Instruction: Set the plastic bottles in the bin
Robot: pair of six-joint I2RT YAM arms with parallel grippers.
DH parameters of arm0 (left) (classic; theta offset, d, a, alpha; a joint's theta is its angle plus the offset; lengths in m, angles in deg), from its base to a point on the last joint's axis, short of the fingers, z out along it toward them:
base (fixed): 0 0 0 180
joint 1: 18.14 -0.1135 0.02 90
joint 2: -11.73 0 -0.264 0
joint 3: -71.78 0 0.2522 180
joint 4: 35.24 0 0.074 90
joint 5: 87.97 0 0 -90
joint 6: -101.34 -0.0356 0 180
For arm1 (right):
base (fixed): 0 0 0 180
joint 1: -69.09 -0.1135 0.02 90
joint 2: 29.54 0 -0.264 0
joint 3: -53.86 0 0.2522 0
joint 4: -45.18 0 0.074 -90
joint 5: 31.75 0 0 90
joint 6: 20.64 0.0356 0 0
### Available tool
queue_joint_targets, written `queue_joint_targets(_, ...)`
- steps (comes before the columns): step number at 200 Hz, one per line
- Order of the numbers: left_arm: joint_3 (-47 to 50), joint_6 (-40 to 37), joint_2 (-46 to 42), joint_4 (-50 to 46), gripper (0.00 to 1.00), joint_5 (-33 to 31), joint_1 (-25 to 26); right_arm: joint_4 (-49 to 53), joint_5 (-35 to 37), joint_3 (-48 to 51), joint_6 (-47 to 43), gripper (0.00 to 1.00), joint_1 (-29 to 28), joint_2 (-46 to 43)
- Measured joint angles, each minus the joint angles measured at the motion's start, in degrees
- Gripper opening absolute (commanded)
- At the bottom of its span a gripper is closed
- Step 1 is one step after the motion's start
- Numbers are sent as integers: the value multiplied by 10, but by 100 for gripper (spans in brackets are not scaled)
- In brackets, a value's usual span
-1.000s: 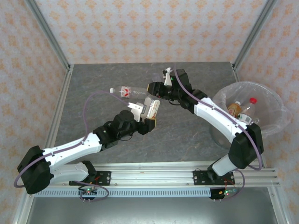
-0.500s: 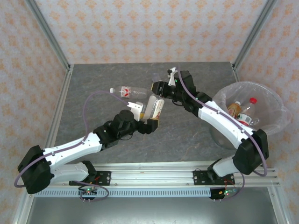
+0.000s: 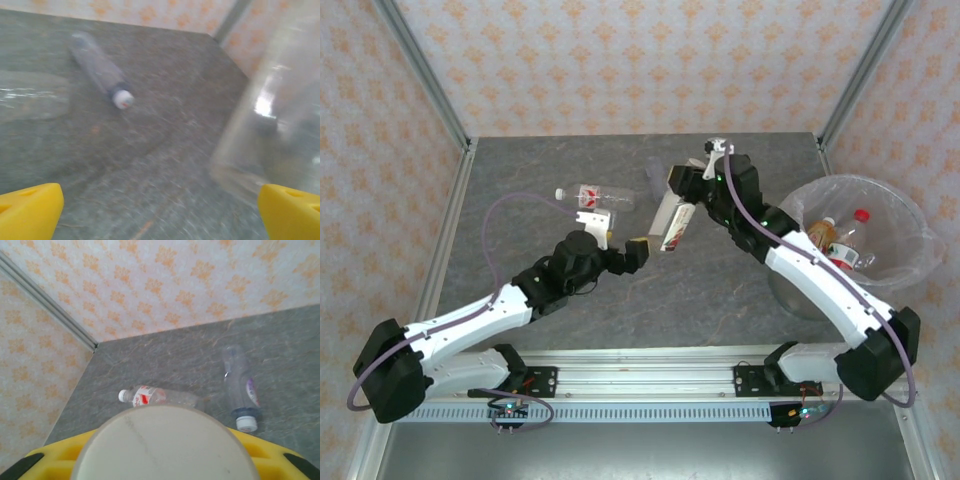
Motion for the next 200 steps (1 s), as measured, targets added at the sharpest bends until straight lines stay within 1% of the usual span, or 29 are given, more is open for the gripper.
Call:
queue_joint_targets(18,3,25,0,-6,100,-51,-19,1,20,12,-19,0,0,-38)
queue_joint_targets(55,6,72,0,-36,100,-133,-31,-2,66,32,-50,0,2,-102)
queue_joint_targets(100,6,122,0,-91,100,-215,-37,2,124,38,-86,0,8,-133)
queue_joint_targets(126,5,156,7,-126,100,-255,-38,29,142,33,-96,0,24,-154)
queue_joint_targets(151,4,178,21,-156,100,-276,-41,82,145,-7,-103,0,50,-156)
queue_joint_targets(183,3,194,31,-178,100,-276,-56,139,154,-72,-135,0,76,-156)
queue_joint_targets(200,3,200,30,-179,100,-271,-70,173,159,-111,-159,0,104,-155)
